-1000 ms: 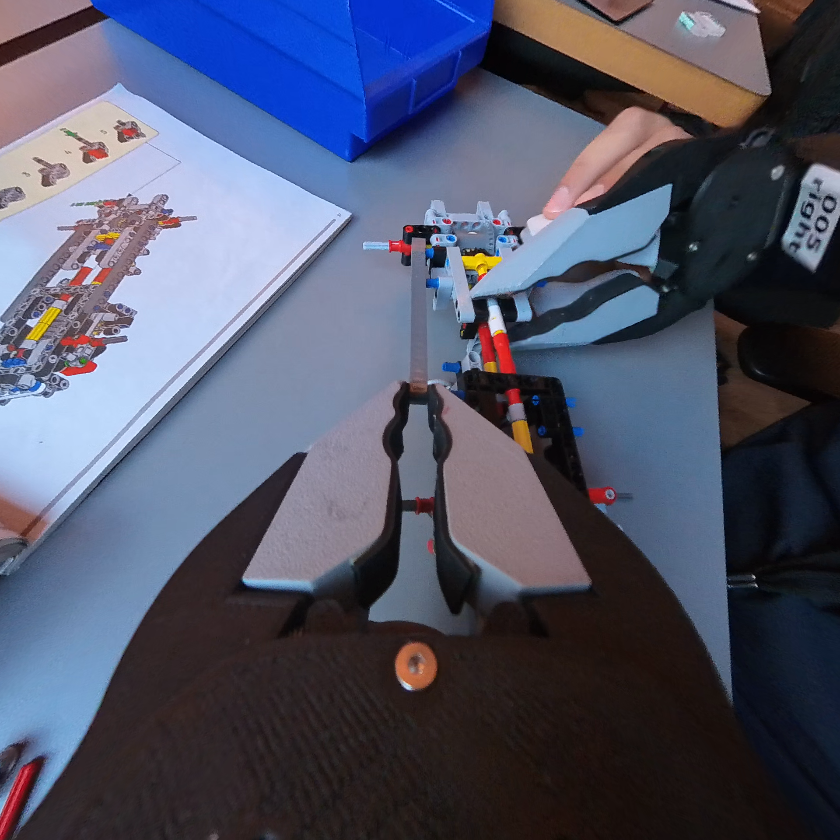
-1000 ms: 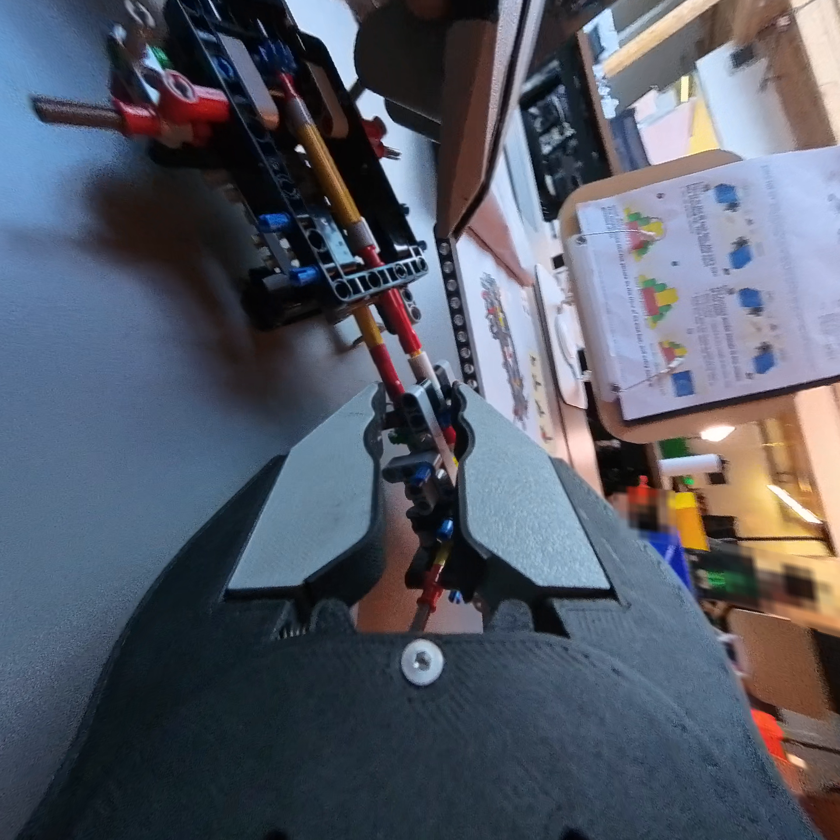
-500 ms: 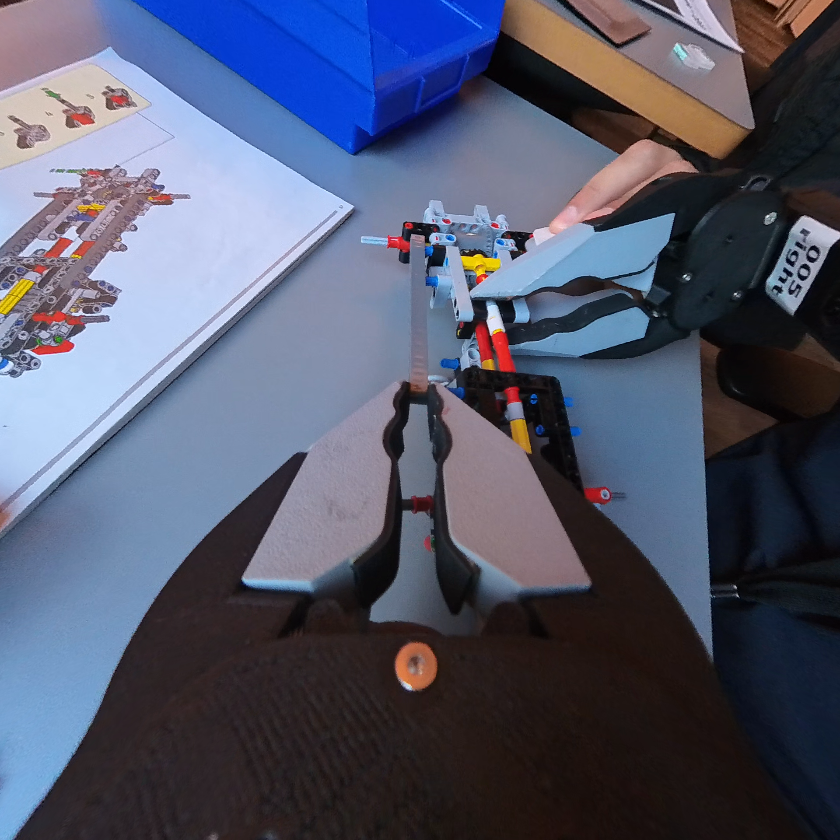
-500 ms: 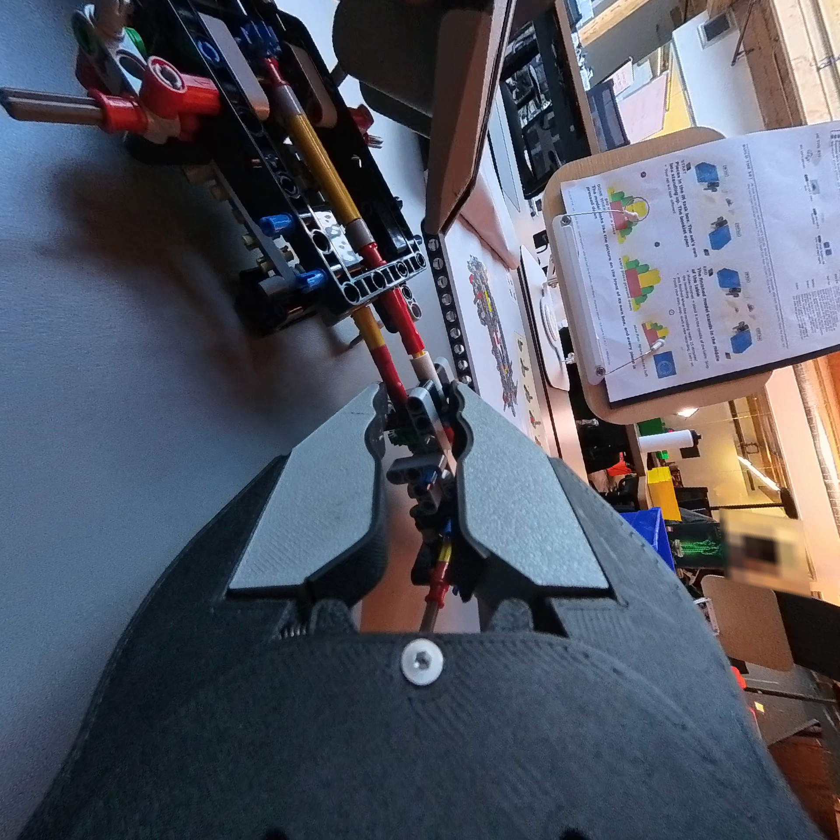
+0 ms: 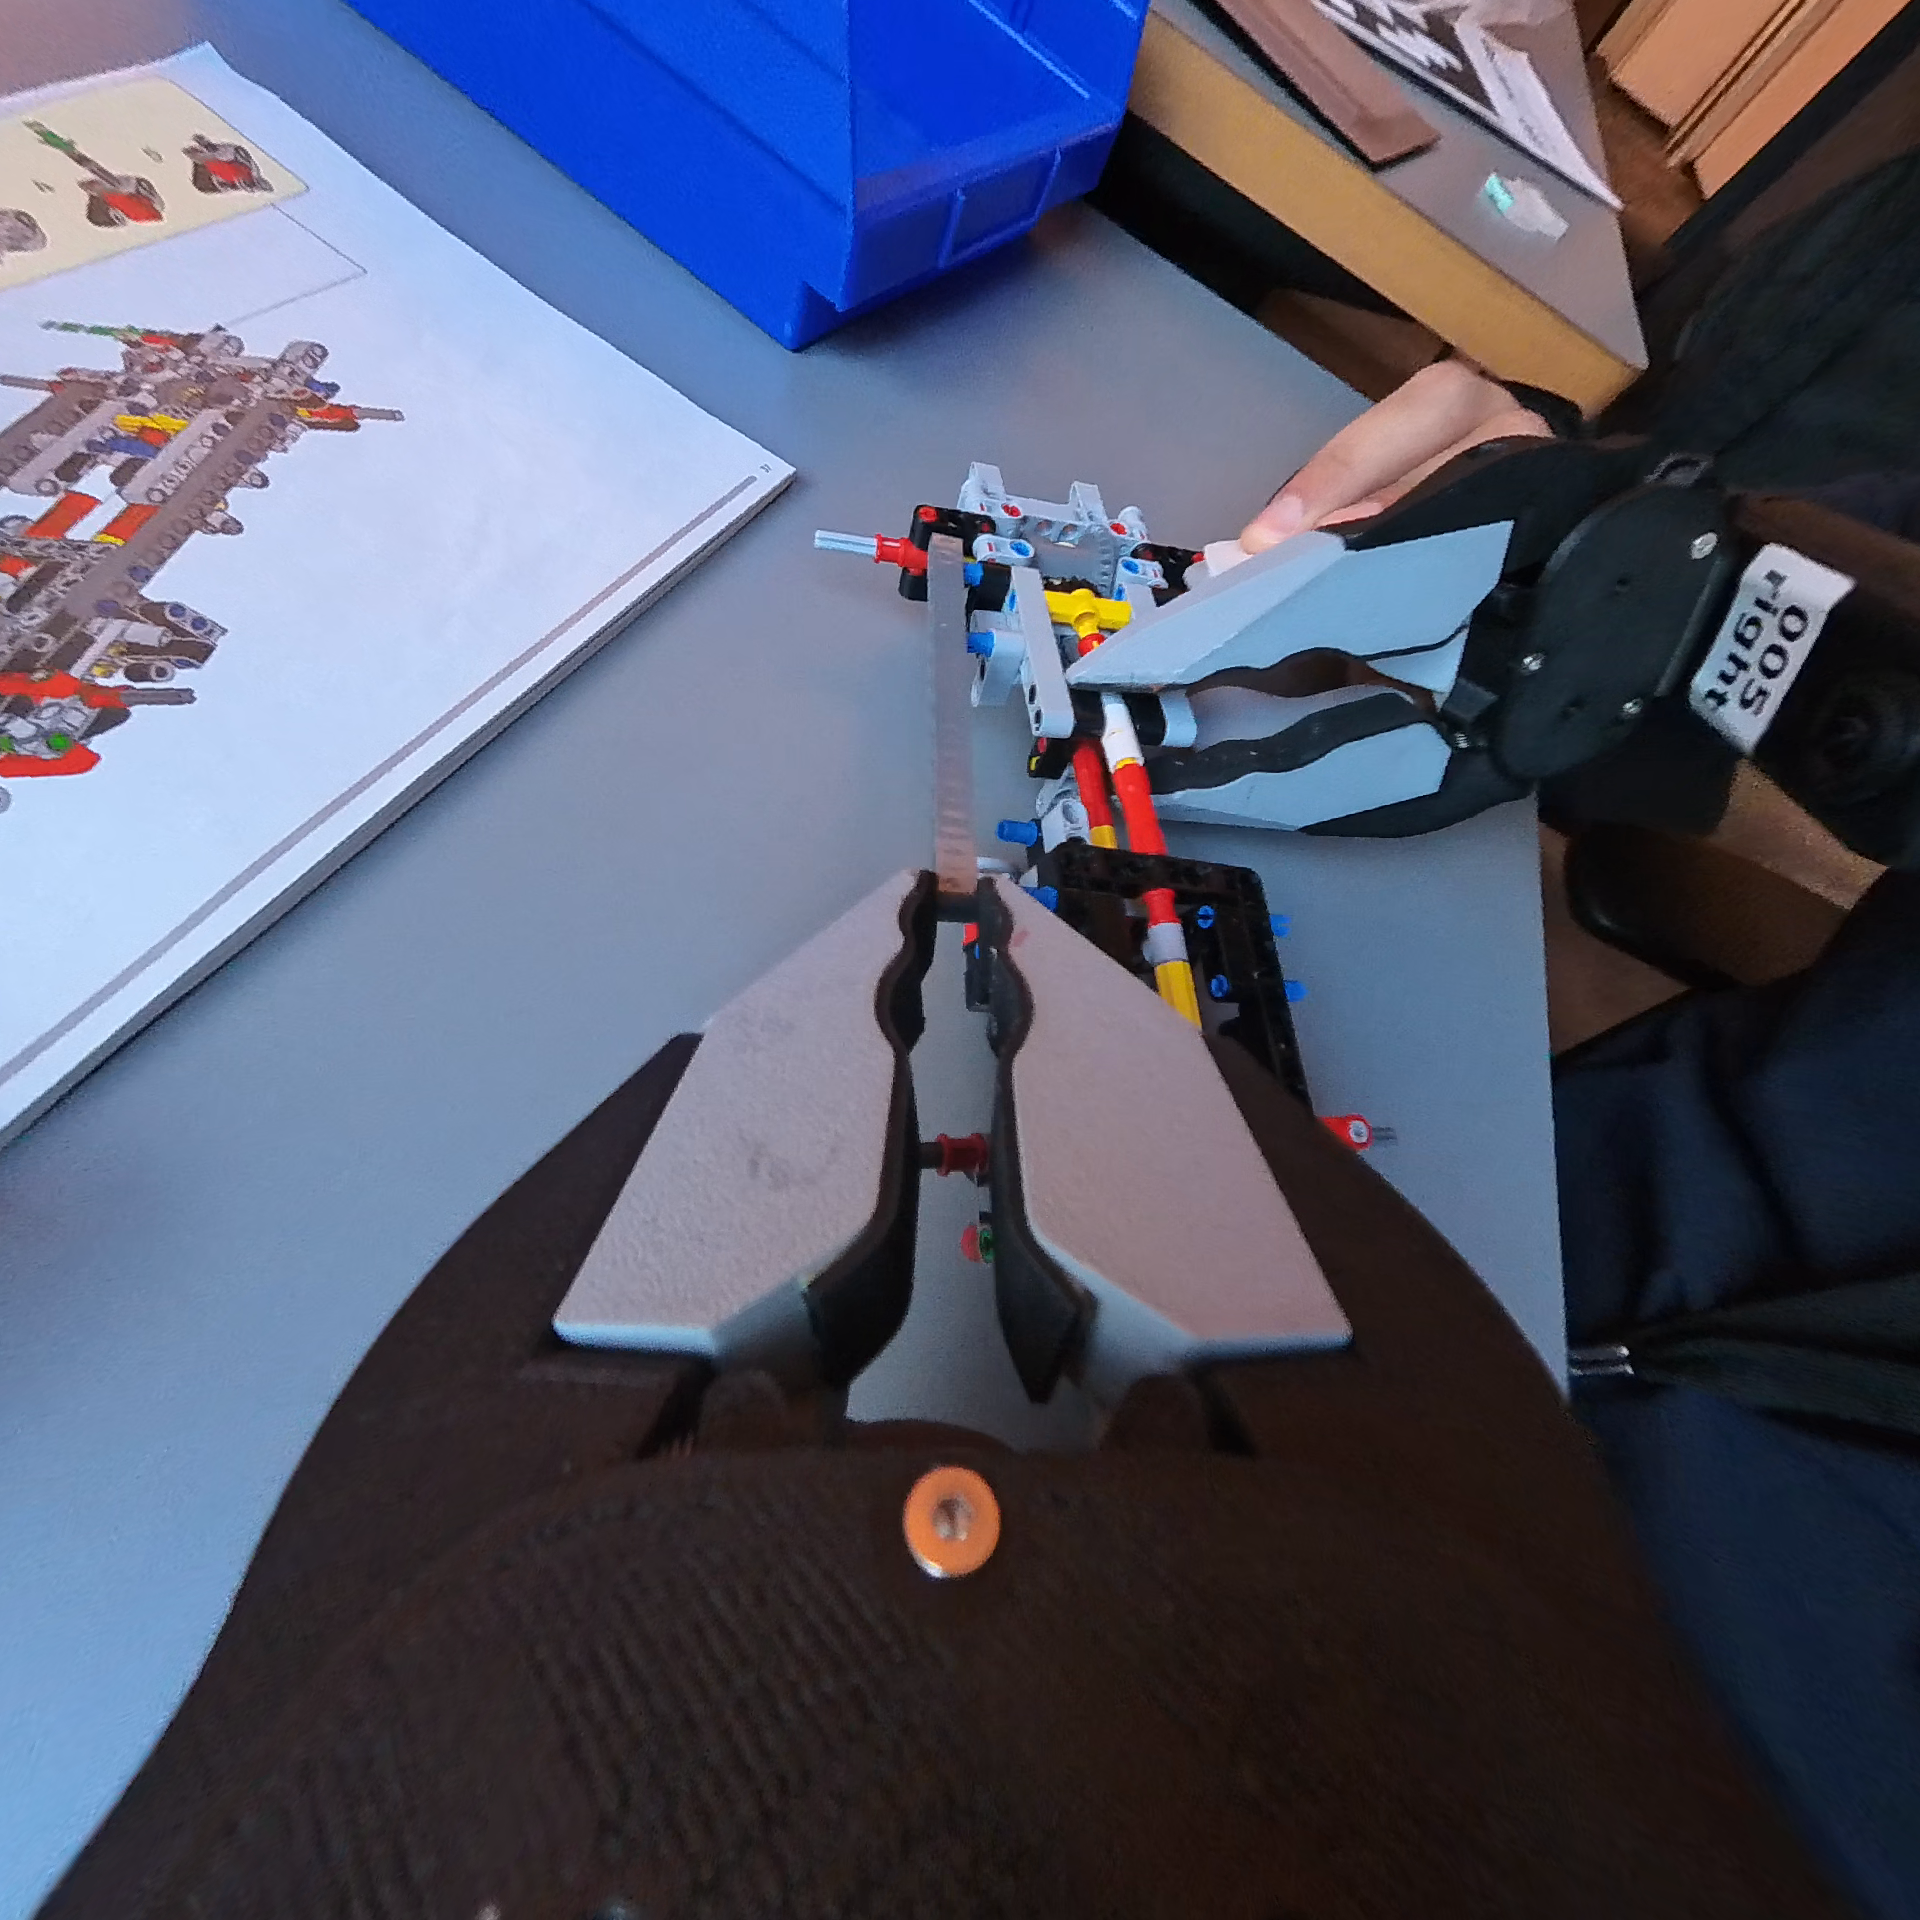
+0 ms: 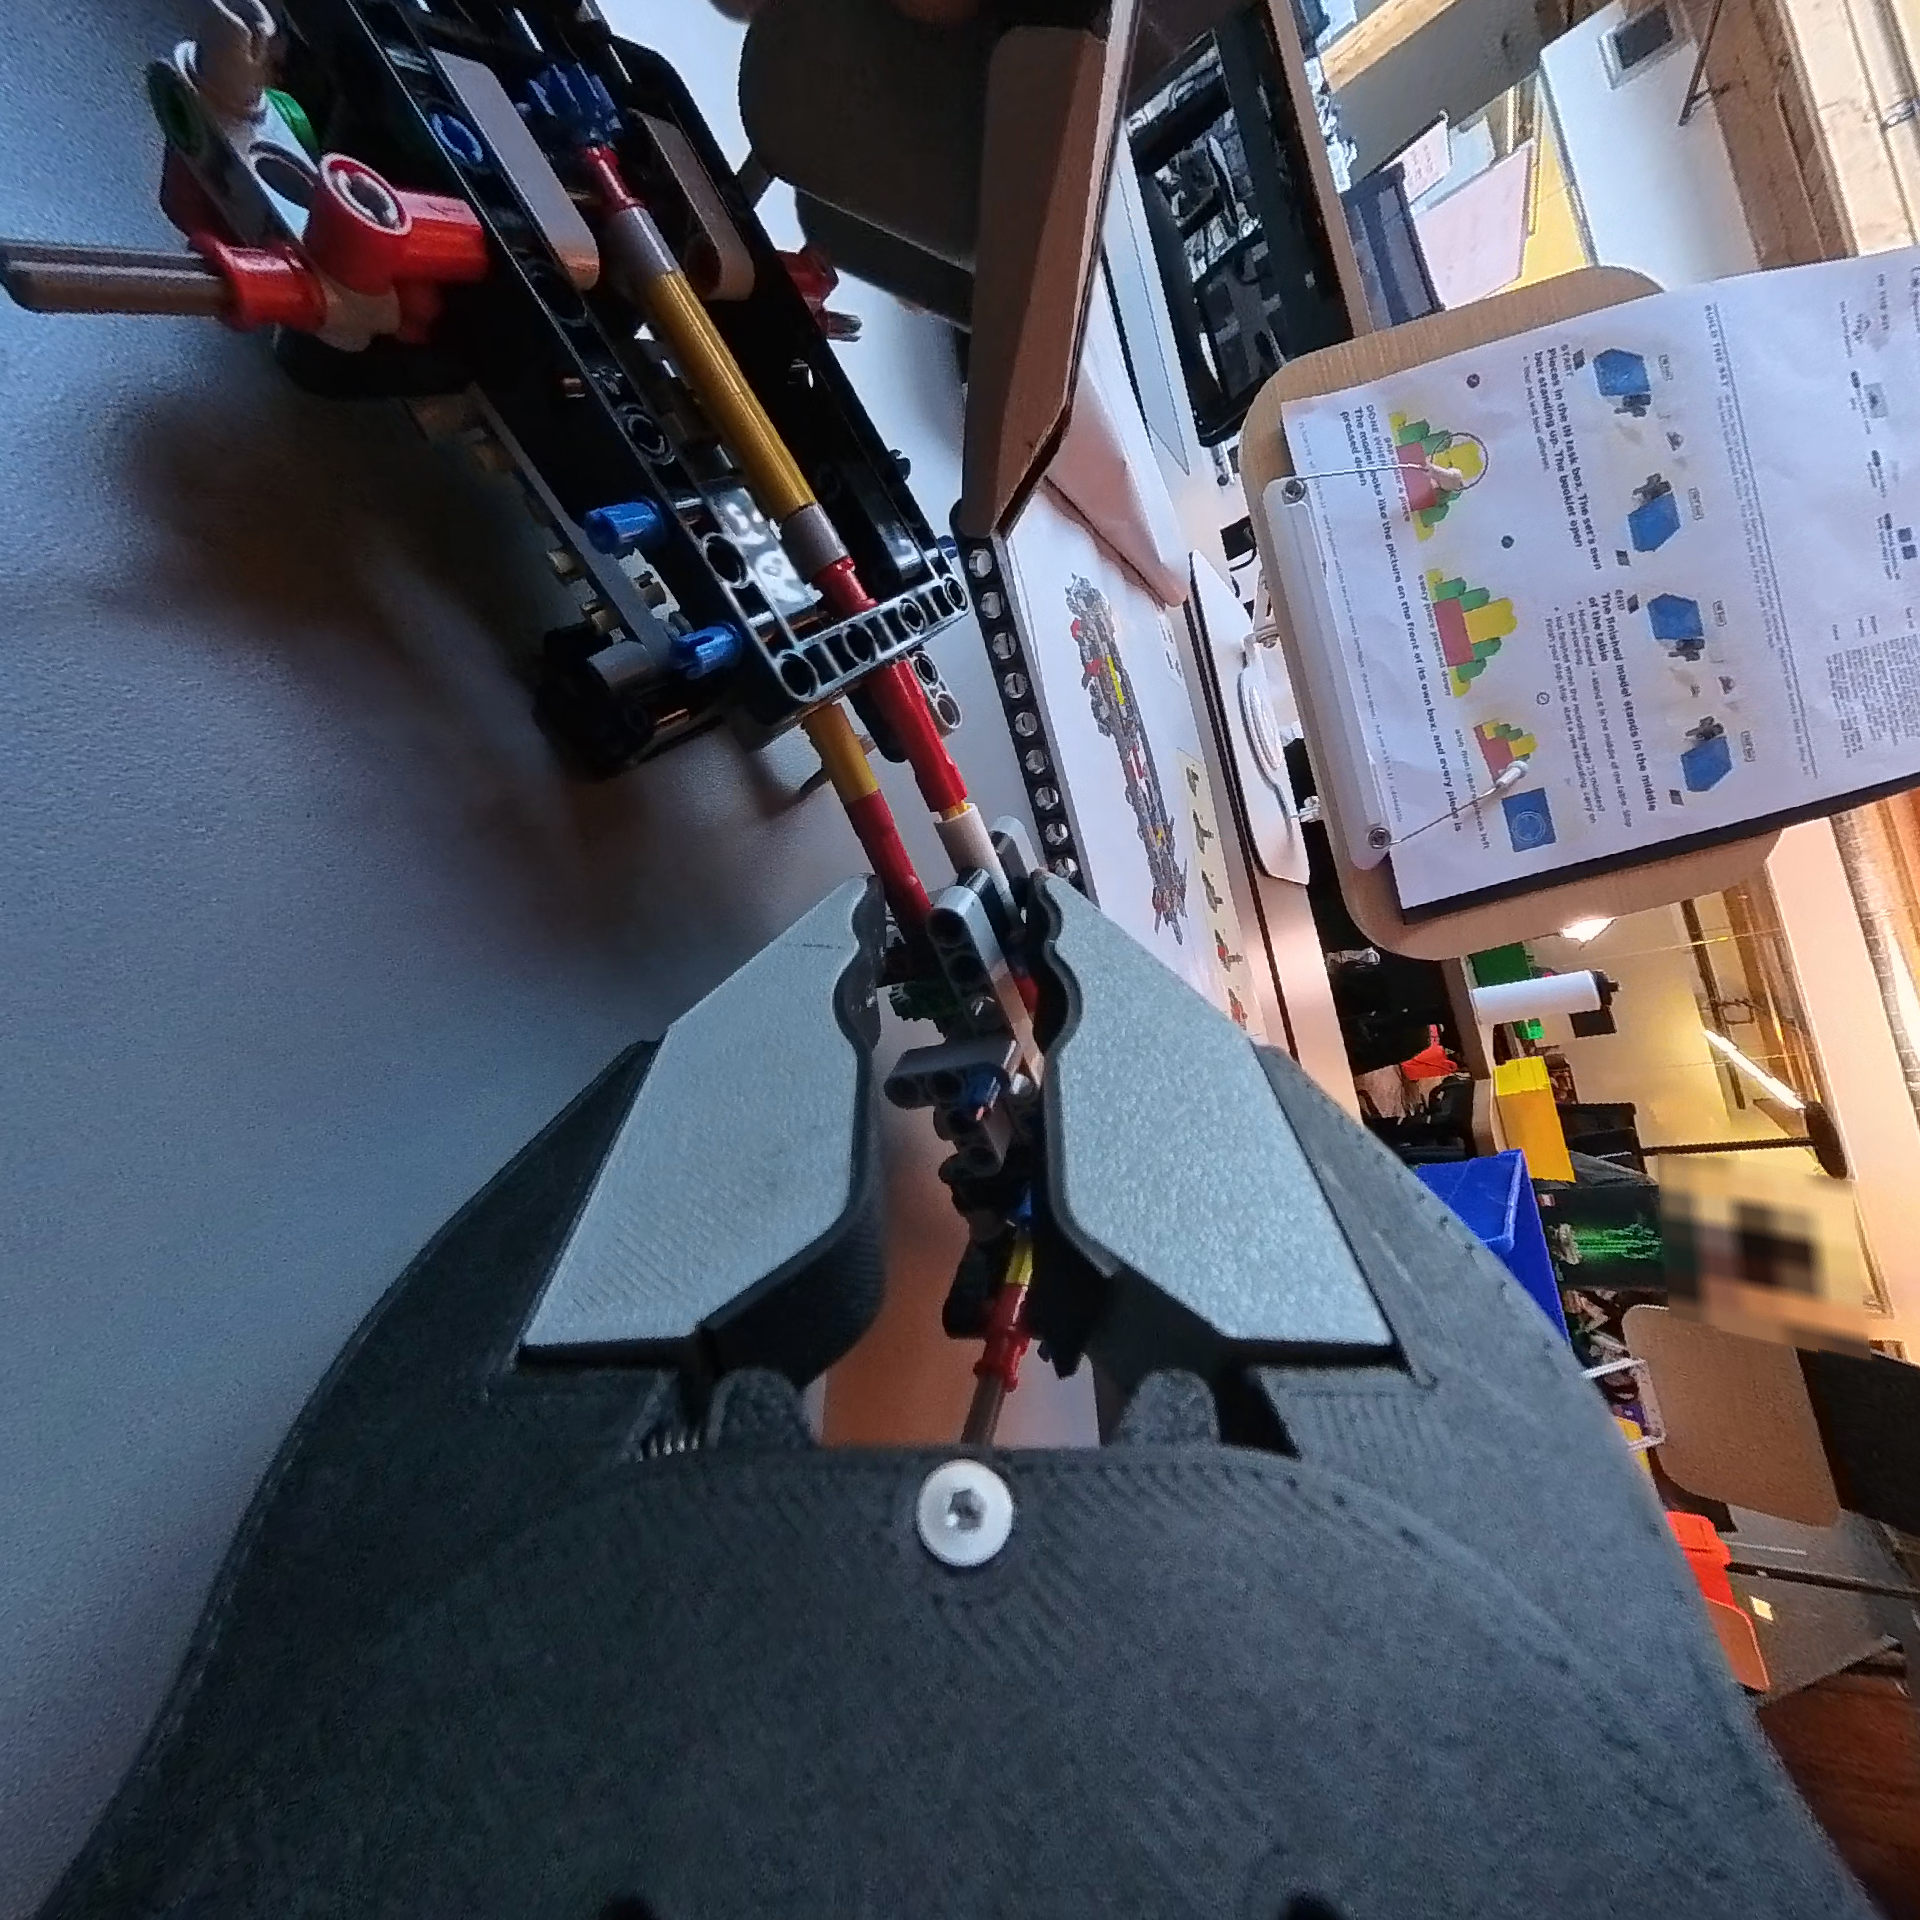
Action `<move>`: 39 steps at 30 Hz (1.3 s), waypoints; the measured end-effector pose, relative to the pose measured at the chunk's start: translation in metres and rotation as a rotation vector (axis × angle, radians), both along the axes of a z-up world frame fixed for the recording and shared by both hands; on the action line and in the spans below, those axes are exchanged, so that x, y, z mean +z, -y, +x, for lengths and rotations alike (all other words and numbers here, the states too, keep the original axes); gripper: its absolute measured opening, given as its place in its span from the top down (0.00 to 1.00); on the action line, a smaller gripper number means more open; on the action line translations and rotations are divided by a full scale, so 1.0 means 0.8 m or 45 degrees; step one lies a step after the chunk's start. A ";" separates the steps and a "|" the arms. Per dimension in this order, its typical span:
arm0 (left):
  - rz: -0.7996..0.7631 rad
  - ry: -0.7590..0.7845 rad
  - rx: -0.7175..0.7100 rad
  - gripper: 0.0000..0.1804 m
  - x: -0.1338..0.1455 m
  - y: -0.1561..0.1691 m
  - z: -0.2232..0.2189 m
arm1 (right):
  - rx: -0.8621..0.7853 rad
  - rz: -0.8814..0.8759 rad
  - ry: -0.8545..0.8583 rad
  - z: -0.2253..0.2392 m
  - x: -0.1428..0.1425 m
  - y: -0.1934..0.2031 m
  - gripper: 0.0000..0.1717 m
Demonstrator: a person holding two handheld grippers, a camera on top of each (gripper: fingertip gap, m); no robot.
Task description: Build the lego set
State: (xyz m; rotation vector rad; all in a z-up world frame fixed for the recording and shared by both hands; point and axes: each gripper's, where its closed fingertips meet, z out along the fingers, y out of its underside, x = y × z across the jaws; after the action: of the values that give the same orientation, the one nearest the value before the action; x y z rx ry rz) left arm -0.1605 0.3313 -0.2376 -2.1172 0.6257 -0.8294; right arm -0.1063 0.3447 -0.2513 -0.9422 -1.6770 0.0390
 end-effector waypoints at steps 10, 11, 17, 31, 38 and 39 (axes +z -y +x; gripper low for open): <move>-0.018 0.034 -0.002 0.97 -0.002 -0.001 0.003 | -0.008 -0.019 0.005 0.003 0.000 -0.001 0.86; -0.020 0.036 -0.003 0.97 -0.002 -0.001 0.004 | -0.010 -0.024 0.005 0.003 -0.001 -0.002 0.86; -0.028 0.026 -0.027 0.97 -0.011 0.001 0.011 | -0.018 -0.023 -0.040 0.004 0.007 -0.006 0.85; 0.062 0.013 0.048 0.97 0.005 -0.012 0.003 | 0.015 -0.012 -0.005 0.006 0.001 -0.004 0.85; 0.120 0.032 0.093 0.97 0.016 -0.019 -0.001 | 0.018 0.013 -0.003 0.007 0.001 -0.006 0.86; 0.129 0.026 0.098 0.97 0.017 -0.020 -0.003 | 0.031 0.012 -0.014 0.006 0.003 -0.004 0.85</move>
State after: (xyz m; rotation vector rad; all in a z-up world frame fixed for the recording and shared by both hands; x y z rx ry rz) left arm -0.1633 0.3472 -0.2241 -2.0259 0.5600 -0.7602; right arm -0.1012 0.3480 -0.2488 -0.9131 -1.6771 0.0526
